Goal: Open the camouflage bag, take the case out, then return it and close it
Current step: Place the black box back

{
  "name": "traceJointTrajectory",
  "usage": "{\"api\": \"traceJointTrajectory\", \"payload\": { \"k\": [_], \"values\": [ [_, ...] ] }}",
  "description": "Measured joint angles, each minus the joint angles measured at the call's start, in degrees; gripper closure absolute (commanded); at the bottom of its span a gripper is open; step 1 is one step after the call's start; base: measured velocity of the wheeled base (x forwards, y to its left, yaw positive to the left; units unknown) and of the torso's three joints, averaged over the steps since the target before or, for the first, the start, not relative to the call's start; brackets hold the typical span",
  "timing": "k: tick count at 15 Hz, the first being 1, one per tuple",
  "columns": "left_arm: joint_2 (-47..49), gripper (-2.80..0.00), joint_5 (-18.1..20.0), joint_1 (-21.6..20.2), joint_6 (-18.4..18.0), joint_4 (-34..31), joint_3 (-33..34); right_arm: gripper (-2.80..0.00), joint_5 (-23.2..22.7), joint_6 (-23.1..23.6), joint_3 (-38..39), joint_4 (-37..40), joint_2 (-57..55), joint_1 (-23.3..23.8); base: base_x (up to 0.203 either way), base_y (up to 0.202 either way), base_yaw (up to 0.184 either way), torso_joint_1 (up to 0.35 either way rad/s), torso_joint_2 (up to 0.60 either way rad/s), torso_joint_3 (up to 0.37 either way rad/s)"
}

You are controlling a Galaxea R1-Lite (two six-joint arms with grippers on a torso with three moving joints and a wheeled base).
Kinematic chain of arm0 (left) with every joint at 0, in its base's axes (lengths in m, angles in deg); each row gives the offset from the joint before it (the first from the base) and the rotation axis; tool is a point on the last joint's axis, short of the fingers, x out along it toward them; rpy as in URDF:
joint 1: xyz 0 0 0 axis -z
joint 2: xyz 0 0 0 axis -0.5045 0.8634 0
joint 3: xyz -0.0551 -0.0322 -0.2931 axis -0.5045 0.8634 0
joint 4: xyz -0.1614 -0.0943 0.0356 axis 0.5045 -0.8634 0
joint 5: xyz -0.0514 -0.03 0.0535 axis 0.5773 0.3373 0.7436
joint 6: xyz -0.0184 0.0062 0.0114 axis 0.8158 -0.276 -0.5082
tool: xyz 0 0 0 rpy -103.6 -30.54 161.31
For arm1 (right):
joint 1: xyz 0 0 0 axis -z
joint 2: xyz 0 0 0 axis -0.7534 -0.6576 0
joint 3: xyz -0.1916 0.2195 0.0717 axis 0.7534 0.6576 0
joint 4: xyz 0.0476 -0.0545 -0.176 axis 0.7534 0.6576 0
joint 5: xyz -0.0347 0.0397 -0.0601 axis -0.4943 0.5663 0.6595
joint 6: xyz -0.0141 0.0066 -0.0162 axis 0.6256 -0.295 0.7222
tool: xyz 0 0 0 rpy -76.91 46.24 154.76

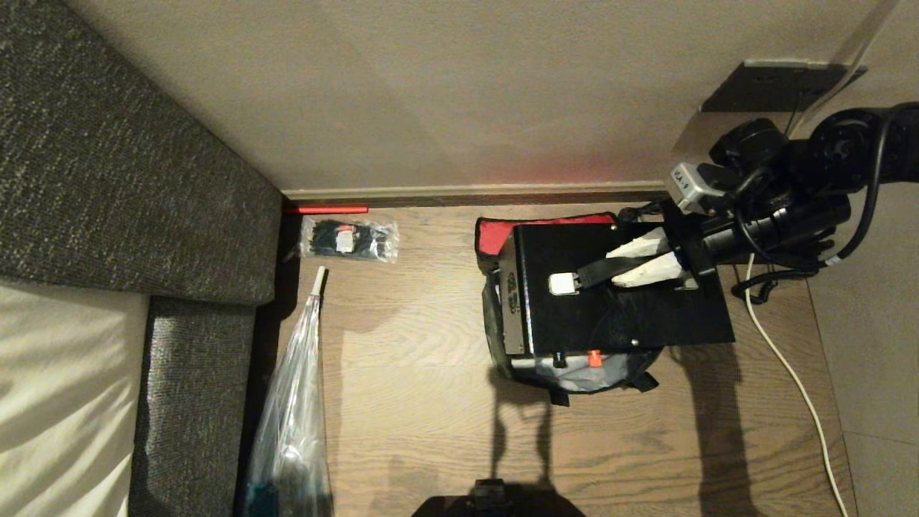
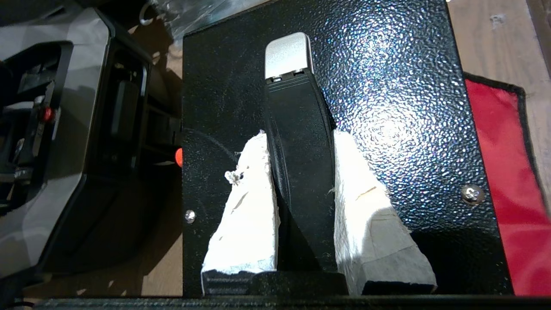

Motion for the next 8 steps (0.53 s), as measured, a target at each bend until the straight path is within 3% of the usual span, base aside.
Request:
{"api": "traceJointTrajectory", "payload": {
  "k": [5,8],
  "values": [
    [0.0,0.0,0.0,0.0,0.0,0.0,0.0,0.0,-0.1,-6.0,-2.6,-1.0,0.8,-0.9,0.0,0.0,0.0,0.0,0.0,0.0],
    [0.0,0.0,0.0,0.0,0.0,0.0,0.0,0.0,-0.5,-6.6,-3.4,-3.7,-1.0,-1.1,0.0,0.0,0.0,0.0,0.0,0.0]
  ]
}}
